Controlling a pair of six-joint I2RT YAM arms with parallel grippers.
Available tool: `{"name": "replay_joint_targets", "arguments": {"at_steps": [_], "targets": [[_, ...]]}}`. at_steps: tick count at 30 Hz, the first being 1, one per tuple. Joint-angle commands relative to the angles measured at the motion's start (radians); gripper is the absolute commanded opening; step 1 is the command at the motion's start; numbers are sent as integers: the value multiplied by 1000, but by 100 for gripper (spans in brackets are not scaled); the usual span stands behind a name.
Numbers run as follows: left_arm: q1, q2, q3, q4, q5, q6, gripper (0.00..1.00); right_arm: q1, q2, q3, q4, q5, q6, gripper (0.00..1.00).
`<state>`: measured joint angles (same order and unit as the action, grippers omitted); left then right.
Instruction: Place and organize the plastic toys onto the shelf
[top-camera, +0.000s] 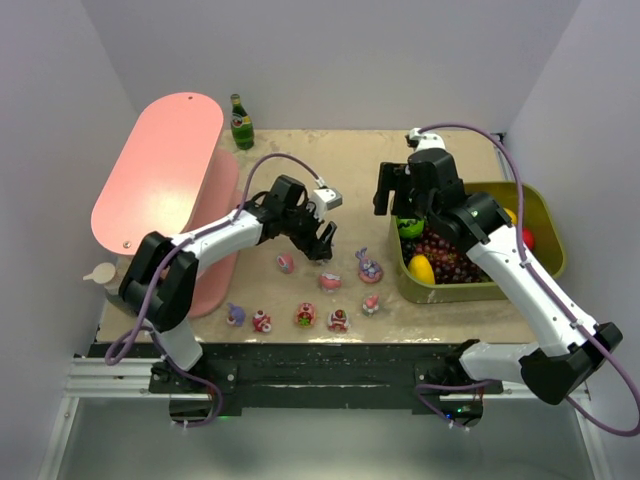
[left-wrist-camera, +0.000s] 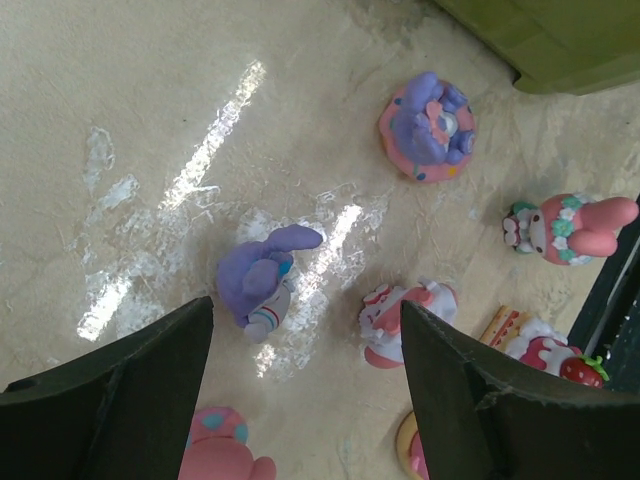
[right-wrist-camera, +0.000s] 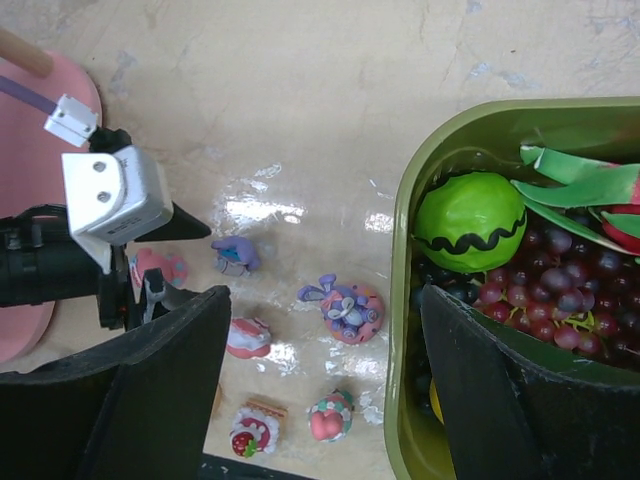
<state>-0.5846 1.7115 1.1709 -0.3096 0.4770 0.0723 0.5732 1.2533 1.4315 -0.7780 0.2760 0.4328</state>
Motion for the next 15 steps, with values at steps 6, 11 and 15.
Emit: {"name": "replay_joint_targets", "arguments": {"at_steps": [6,11,15], "targets": [[3,26,32,110,-24,17,77,-15,-25,15,9,25,-23,80],[5,62,32,129,-12,49,77,-16,-17,26,5,26,-43,80],[6,92,49,107,6,81,60,-22,-11,35,-1,35,-55,80]]}}
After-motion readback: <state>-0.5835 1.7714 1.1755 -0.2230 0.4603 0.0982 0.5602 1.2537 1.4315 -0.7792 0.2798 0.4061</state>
